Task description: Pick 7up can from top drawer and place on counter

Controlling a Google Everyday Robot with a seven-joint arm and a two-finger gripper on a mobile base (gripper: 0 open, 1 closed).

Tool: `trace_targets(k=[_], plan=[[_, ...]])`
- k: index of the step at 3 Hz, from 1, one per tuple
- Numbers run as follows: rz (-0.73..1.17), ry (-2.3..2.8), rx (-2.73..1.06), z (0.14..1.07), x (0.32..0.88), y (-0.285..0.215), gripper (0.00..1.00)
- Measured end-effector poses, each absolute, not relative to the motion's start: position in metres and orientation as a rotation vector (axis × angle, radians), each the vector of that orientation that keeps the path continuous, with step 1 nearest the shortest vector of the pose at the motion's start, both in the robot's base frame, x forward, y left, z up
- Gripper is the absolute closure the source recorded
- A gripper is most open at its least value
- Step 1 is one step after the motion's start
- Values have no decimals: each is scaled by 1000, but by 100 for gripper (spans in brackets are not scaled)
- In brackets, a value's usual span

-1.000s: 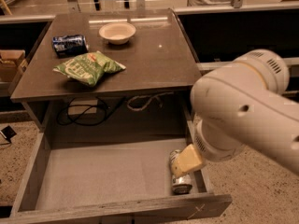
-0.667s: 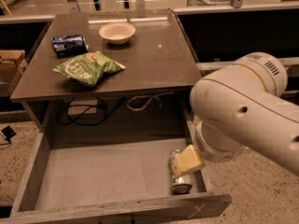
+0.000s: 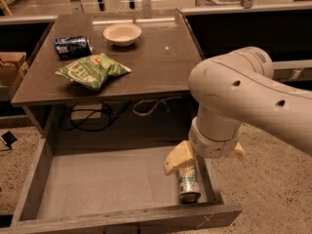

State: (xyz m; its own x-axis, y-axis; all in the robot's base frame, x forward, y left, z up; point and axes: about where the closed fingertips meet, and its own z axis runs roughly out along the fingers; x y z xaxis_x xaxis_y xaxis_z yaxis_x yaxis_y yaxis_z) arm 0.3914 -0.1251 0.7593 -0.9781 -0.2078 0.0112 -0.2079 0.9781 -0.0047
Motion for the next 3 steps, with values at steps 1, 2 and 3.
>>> trace_targets(k=[1, 2, 3], plan=[[-47, -3078, 260, 750, 395, -100, 0], [-62, -3078, 185, 738, 394, -74, 0], [-86, -3096, 139, 712, 388, -52, 0]])
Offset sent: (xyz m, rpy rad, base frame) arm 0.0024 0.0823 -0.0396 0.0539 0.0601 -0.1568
